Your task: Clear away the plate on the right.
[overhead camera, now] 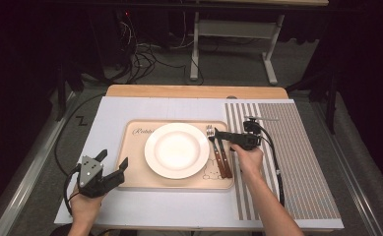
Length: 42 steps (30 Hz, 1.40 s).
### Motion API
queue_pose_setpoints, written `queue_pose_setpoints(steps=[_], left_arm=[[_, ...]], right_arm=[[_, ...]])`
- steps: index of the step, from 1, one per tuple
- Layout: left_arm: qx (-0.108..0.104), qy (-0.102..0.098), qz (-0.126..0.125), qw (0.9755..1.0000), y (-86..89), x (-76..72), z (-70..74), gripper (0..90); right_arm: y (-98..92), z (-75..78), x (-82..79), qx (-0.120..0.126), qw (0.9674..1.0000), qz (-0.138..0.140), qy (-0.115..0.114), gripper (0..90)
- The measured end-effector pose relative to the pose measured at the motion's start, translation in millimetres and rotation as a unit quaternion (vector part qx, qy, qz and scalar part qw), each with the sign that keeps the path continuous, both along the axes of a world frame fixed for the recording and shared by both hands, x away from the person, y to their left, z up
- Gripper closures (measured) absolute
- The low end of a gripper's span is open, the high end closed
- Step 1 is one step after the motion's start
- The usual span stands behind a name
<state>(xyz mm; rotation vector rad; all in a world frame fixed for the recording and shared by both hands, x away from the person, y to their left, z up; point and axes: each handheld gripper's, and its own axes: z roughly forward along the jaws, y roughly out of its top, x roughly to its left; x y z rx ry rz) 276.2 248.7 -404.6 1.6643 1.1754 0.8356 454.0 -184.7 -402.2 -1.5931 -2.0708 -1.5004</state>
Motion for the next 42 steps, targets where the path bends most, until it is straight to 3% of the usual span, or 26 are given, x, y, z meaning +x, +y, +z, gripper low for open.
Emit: queue_pose_setpoints(steps=[42], left_arm=[[0.0, -0.004, 0.002, 1.0, 0.2, -0.4, 0.4, 27.1]], right_arm=[[-54.7, 0.3, -18.7, 0.039, 0.9984, -0.039, -0.01, 55.9]])
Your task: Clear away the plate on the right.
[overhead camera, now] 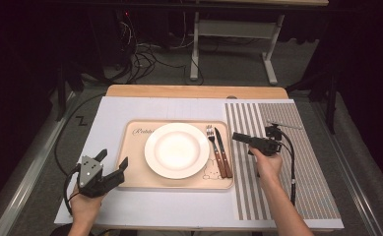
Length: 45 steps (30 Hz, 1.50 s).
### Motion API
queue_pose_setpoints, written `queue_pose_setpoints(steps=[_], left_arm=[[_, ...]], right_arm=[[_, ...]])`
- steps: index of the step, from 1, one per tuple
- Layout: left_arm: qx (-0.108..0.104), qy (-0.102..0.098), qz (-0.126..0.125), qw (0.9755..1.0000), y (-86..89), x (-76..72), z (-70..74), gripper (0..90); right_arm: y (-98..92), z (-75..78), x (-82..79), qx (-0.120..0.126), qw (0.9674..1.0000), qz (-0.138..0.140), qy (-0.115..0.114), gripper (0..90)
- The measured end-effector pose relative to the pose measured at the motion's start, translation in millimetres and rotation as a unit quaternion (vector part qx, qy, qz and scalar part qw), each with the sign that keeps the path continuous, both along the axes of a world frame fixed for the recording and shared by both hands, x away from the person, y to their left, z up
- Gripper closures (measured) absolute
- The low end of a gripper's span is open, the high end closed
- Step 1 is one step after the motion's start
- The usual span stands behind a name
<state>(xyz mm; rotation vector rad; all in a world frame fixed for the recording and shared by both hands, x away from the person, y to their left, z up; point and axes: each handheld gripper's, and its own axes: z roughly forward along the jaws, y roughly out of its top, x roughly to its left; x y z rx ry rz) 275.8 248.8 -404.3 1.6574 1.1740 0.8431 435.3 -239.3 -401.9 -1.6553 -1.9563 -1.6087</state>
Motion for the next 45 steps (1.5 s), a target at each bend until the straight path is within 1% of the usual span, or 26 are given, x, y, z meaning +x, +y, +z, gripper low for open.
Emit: queue_pose_setpoints(steps=[3, 12, 19, 26, 30, 35, 37, 40, 45], left_arm=[[0.0, 0.0, 0.0, 1.0, 0.0, 0.1, -0.1, 27.2], [0.0, 0.001, 0.0, 1.0, -0.2, 0.2, -0.1, 27.2], [0.001, 0.0, 0.0, 1.0, -0.3, -0.1, 0.0, 27.2], [0.0, -0.001, 0.001, 1.0, 0.2, -0.4, 0.5, 27.2], [0.0, -0.001, 0.001, 1.0, 0.4, -0.6, 0.6, 27.2], [0.0, -0.001, 0.001, 1.0, 0.4, -0.6, 0.7, 27.2], [-0.001, -0.002, 0.002, 1.0, 0.6, -0.7, 1.0, 27.2], [-0.001, -0.002, 0.002, 1.0, 0.7, -0.9, 1.1, 27.2], [-0.002, -0.003, 0.002, 1.0, 0.8, -1.0, 1.3, 27.2]], right_arm=[[-4.4, -0.9, -2.1, 0.005, 1.0, -0.003, 0.003, 55.3], [-17.9, -1.2, -6.8, 0.008, 0.9998, -0.018, 0.003, 52.9], [-24.9, -3.4, -9.7, 0.009, 0.9996, -0.027, 0.005, 46.3], [-34.9, -5.4, -13.2, 0.01, 0.9993, -0.035, 0.002, 45.3], [-42.3, -5.5, -16.7, 0.015, 0.999, -0.041, 0.002, 44.9], [-49.8, -6.0, -20.4, 0.021, 0.9986, -0.047, -0.005, 44.3], [-52.4, -6.8, -21.7, 0.02, 0.9985, -0.05, -0.009, 44.2], [-57.1, -8.5, -23.9, 0.027, 0.9982, -0.053, -0.006, 44.1], [-64.4, -9.9, -27.5, 0.028, 0.9977, -0.061, -0.005, 44.0]])
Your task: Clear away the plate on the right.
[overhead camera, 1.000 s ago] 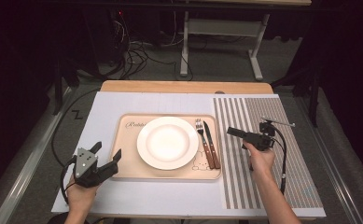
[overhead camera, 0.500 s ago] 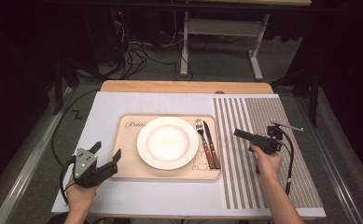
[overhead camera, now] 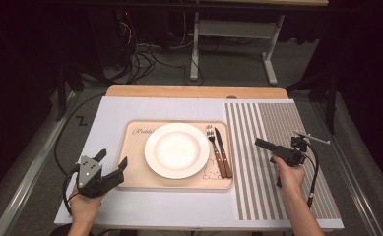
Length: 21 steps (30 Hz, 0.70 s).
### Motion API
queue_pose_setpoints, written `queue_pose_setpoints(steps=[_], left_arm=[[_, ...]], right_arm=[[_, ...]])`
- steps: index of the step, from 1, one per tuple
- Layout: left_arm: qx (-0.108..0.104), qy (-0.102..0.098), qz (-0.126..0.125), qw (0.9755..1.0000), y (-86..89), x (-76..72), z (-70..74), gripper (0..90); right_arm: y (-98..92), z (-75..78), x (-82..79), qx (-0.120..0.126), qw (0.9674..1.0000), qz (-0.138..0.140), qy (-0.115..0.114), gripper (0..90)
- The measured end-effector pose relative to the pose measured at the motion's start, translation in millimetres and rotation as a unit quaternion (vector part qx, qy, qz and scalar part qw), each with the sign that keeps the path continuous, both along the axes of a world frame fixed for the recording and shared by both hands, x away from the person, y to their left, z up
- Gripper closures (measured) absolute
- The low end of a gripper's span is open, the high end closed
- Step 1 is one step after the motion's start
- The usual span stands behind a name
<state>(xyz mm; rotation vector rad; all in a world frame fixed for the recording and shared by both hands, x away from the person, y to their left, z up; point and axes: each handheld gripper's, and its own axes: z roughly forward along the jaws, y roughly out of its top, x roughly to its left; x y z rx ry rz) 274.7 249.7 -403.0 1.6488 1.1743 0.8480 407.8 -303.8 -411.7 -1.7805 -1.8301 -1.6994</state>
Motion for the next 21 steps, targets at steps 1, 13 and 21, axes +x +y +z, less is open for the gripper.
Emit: queue_pose_setpoints(steps=[1, 13, 21], left_arm=[[0.0, 0.0, 0.0, 1.0, 0.0, 0.0, 0.0, 27.2], [-0.002, 0.001, 0.002, 1.0, 0.9, 0.3, -0.2, 27.2], [-0.003, 0.002, 0.003, 1.0, 1.0, 0.3, -0.2, 27.2]], right_arm=[[-1.4, 0.0, -0.6, -0.001, 1.0, -0.001, 0.0, 44.0], [-22.1, -4.7, -9.2, 0.004, 0.9998, -0.021, -0.002, 42.9], [-32.5, -7.6, -15.8, 0.004, 0.9995, -0.032, -0.001, 41.9]])
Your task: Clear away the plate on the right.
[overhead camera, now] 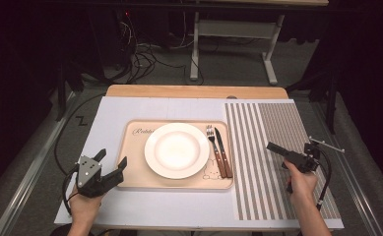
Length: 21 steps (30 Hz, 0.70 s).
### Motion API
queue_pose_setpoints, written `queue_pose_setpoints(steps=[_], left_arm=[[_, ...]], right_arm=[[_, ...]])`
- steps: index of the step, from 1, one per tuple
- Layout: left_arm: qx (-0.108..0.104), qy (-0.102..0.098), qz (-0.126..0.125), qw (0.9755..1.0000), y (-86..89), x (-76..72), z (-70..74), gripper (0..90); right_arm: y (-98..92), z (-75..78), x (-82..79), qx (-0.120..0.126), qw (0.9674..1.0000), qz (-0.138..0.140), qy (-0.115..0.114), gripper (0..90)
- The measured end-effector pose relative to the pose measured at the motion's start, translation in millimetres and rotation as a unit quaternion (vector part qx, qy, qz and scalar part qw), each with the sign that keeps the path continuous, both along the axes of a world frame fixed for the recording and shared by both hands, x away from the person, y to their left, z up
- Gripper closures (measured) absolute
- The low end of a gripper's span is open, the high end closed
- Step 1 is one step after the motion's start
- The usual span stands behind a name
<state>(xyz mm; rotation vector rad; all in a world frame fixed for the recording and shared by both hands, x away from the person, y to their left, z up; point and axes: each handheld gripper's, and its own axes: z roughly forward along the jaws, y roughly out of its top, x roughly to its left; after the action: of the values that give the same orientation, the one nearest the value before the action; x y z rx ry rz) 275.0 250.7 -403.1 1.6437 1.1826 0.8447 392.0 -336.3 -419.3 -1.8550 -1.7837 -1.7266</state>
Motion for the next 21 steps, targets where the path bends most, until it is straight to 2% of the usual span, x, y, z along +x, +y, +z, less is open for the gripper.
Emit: queue_pose_setpoints(steps=[8, 11, 14, 21], left_arm=[[0.001, 0.001, 0.0, 1.0, -0.2, 0.4, -0.4, 27.3], [0.0, 0.001, 0.0, 1.0, -0.1, 0.3, -0.3, 27.3], [0.0, 0.001, 0.0, 1.0, -0.1, 0.1, -0.1, 27.3], [-0.001, 0.0, 0.0, 1.0, 0.1, 0.0, 0.0, 27.3]], right_arm=[[-8.4, -3.4, -6.2, 0.001, 1.0, -0.007, 0.003, 39.8], [-10.7, -3.8, -9.4, 0.0, 0.9999, -0.009, -0.004, 39.6], [-11.7, -2.4, -14.4, -0.008, 0.9997, -0.017, -0.014, 39.7], [-12.5, -0.4, -22.1, -0.048, 0.9981, -0.018, -0.034, 39.6]])
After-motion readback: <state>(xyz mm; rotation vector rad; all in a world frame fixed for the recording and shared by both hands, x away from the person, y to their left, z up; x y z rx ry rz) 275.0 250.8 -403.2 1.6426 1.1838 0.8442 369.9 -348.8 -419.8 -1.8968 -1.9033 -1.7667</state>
